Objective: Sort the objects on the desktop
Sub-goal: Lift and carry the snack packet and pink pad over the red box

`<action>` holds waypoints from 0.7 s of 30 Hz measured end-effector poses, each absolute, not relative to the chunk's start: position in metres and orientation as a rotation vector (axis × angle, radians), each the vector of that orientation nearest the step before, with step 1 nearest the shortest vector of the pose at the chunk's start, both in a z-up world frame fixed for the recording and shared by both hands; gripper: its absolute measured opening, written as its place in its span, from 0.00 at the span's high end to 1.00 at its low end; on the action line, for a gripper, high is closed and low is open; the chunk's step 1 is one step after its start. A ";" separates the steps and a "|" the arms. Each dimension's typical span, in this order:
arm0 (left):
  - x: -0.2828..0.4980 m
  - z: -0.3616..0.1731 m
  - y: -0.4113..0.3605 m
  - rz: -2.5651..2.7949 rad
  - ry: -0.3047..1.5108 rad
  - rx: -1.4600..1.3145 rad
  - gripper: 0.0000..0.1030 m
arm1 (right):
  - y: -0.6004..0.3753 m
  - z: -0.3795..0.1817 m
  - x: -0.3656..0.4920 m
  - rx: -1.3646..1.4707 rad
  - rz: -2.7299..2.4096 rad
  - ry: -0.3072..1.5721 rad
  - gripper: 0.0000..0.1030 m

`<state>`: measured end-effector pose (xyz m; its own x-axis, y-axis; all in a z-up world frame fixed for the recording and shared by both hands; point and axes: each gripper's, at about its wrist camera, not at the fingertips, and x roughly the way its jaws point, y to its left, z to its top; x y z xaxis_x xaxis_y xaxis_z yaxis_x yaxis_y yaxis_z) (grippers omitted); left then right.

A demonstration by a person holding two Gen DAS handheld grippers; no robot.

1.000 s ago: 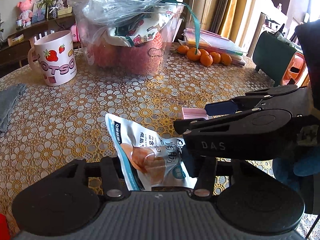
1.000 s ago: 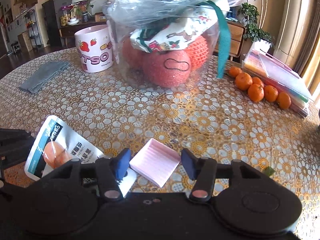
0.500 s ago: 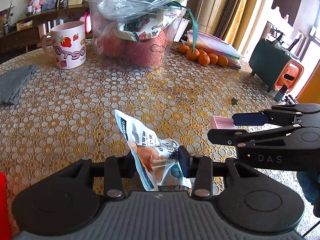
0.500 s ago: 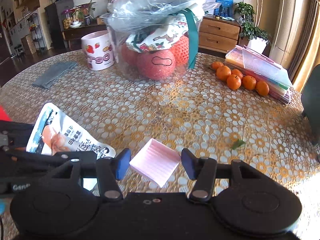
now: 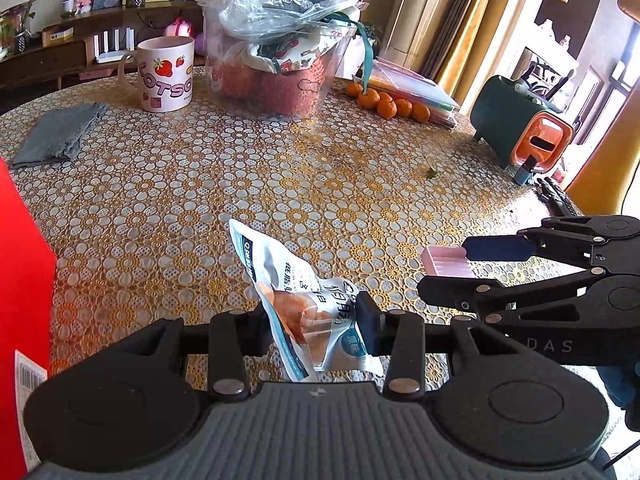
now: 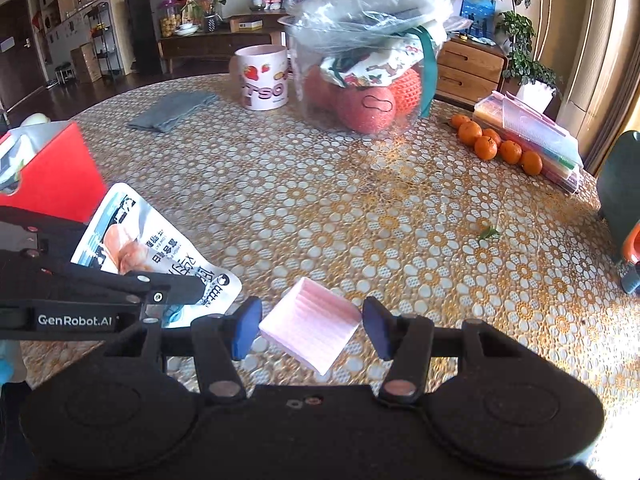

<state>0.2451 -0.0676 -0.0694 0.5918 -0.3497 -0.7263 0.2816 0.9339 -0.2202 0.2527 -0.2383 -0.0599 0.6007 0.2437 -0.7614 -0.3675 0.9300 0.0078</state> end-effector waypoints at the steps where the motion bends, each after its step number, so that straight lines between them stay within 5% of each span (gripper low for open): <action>1: 0.239 -0.066 -0.066 -0.372 0.858 -0.088 0.61 | -0.236 -0.057 0.247 -0.159 0.360 0.853 0.47; 21: 0.137 0.002 0.013 -0.379 0.754 -0.139 0.61 | -0.171 0.020 0.148 -0.141 0.496 0.762 0.46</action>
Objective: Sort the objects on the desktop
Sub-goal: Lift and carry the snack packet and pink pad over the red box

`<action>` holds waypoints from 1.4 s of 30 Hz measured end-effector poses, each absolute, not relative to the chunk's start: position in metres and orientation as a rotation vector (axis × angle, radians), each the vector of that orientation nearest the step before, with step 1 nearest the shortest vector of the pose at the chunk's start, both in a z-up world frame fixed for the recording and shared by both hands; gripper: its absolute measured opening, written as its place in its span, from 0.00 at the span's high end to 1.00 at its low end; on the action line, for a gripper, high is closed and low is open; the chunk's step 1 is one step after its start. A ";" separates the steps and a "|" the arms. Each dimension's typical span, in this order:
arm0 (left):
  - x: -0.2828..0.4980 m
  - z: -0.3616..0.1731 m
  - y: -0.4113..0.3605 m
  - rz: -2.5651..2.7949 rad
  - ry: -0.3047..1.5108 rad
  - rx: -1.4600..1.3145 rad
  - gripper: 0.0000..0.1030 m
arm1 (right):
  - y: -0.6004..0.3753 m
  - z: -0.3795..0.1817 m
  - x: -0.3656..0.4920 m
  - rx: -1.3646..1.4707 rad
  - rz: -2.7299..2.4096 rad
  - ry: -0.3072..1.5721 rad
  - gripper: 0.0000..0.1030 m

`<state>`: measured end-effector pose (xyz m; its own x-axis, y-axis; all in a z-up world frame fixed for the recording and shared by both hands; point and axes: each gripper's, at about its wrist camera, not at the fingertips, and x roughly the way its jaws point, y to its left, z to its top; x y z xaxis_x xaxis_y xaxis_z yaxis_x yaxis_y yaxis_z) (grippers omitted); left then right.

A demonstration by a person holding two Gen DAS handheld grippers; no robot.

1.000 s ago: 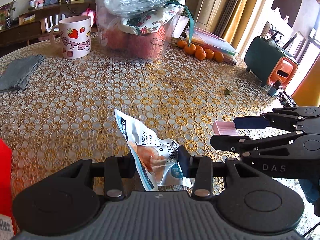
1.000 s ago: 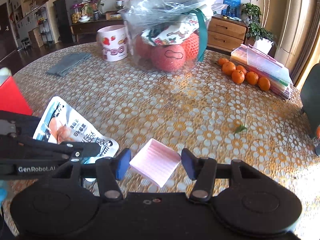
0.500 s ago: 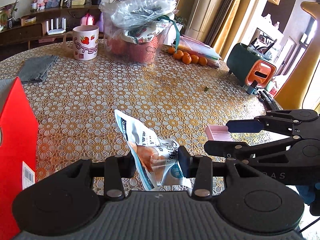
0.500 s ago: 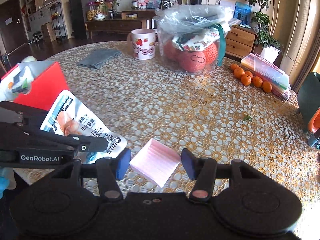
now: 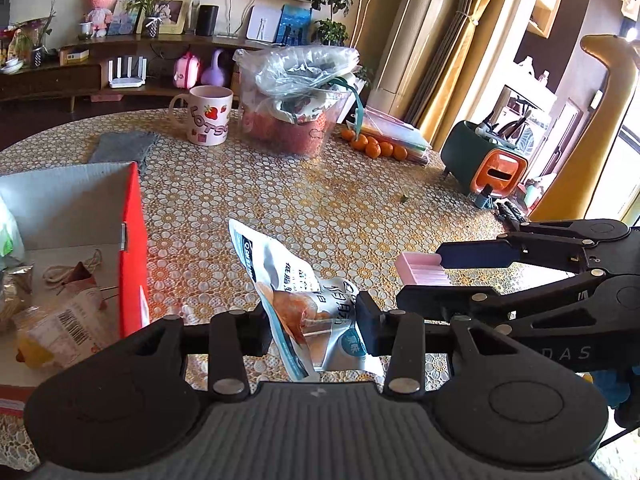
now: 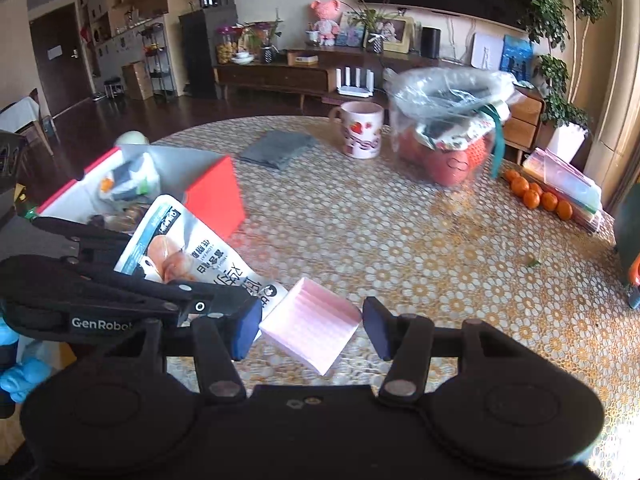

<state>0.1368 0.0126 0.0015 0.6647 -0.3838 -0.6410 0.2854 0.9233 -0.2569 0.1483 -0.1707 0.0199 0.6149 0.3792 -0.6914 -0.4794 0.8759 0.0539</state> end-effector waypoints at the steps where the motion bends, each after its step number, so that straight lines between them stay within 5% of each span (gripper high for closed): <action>1: 0.133 0.004 0.019 -0.373 0.748 -0.140 0.61 | -0.165 0.023 0.145 -0.145 0.507 0.756 0.46; 23: 0.116 0.022 0.170 -0.155 0.696 -0.158 0.61 | -0.020 0.055 0.146 -0.251 0.696 0.659 0.46; 42: 0.171 -0.011 0.252 -0.032 0.776 -0.159 0.61 | 0.069 0.023 0.190 -0.345 0.706 0.685 0.46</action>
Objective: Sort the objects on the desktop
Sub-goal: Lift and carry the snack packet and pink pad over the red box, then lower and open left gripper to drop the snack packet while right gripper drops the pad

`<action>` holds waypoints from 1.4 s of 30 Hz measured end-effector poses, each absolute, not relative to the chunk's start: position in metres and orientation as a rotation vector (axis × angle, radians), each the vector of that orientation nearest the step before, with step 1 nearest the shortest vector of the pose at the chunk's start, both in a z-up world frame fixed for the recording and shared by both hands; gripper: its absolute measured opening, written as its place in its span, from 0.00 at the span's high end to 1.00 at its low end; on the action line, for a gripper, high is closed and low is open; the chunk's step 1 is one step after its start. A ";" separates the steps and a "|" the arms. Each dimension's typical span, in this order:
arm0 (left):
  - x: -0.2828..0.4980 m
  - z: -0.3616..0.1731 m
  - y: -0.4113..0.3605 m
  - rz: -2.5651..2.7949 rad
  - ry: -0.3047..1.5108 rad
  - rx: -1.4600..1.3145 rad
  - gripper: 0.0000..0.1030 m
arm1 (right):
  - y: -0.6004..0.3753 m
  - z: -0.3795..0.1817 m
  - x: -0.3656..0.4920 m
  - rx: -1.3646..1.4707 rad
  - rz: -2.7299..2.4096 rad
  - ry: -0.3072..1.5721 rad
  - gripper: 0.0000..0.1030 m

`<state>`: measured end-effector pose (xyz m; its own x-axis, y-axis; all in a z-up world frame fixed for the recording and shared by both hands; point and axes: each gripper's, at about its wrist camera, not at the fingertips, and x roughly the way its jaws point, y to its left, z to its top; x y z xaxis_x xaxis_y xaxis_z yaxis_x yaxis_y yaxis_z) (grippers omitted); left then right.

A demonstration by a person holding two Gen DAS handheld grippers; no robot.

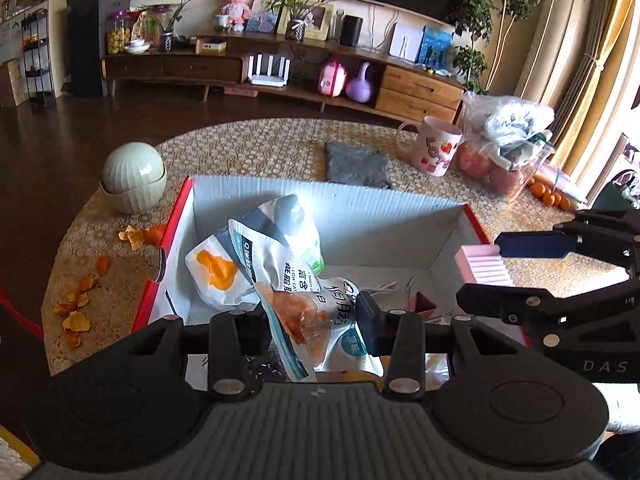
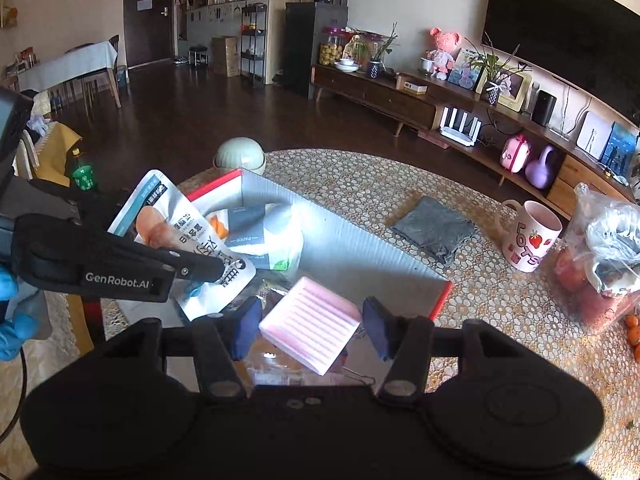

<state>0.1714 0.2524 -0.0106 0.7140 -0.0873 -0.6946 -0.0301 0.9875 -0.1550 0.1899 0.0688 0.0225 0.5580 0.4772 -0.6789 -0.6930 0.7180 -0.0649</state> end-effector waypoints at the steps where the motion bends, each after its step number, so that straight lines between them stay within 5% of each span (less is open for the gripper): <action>1: 0.175 -0.014 0.253 -0.031 0.782 -0.156 0.61 | 0.072 0.019 0.193 -0.350 0.703 0.688 0.46; 32: 0.200 -0.051 0.255 -0.100 0.905 -0.156 0.61 | 0.102 -0.042 0.220 -0.443 0.739 0.813 0.45; 42: 0.188 -0.037 0.250 -0.057 0.862 -0.110 0.35 | 0.089 -0.038 0.212 -0.423 0.736 0.798 0.34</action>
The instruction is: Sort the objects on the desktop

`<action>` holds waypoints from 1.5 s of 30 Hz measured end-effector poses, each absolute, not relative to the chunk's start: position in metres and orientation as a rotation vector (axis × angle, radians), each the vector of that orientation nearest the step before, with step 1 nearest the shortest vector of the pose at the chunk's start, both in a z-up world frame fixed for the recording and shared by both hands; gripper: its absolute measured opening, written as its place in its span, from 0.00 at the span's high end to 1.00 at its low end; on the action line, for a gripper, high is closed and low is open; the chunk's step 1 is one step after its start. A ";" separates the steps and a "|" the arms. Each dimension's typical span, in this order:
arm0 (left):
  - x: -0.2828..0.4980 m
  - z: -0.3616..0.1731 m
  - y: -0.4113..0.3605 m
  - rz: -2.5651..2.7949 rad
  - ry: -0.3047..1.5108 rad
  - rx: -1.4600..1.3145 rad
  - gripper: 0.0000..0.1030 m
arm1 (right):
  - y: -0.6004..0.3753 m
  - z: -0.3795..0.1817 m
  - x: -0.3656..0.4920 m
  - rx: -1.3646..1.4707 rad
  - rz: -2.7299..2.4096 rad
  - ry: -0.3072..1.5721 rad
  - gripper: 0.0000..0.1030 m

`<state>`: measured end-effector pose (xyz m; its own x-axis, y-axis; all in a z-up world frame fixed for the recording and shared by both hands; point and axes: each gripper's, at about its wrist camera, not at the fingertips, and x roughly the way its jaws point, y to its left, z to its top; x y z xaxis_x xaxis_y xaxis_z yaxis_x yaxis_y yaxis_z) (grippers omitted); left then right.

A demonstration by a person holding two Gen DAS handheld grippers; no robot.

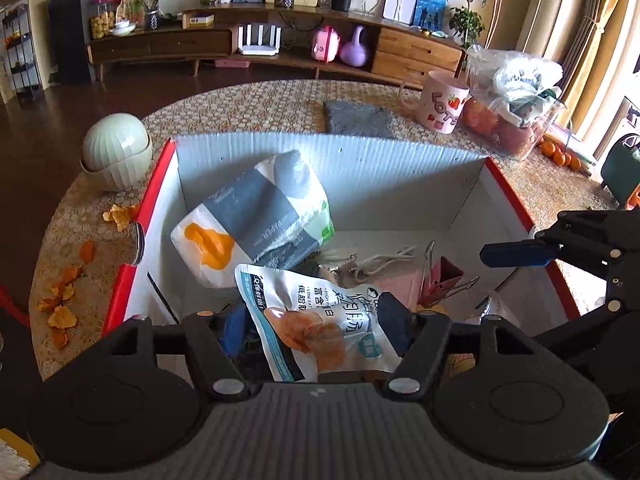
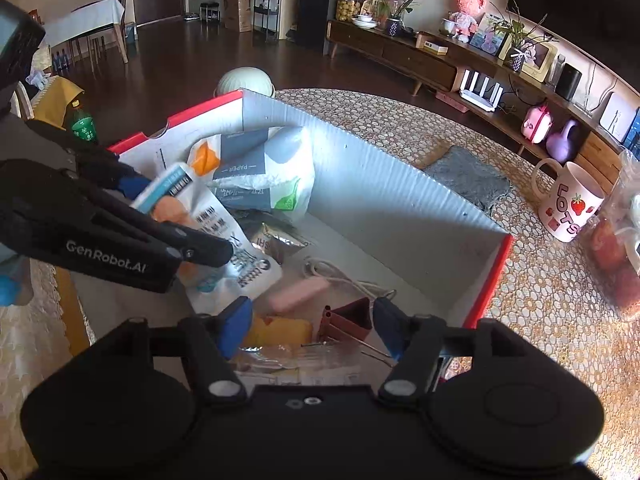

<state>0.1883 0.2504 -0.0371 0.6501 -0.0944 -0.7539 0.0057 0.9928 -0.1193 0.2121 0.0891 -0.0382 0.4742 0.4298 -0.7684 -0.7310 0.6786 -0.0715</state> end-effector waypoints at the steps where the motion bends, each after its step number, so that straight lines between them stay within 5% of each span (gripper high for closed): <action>1: 0.187 -0.035 0.250 -0.055 0.858 -0.106 0.35 | 0.088 -0.037 0.211 -0.422 0.738 0.795 0.33; 24: 0.134 0.006 0.223 -0.028 0.738 -0.057 0.34 | 0.050 0.011 0.168 -0.304 0.801 0.713 0.24; 40: 0.103 0.010 0.207 0.005 0.673 -0.051 0.01 | 0.023 0.025 0.138 -0.246 0.813 0.659 0.13; 45: 0.096 0.011 0.199 0.003 0.659 -0.032 0.01 | 0.015 0.027 0.129 -0.235 0.797 0.625 0.06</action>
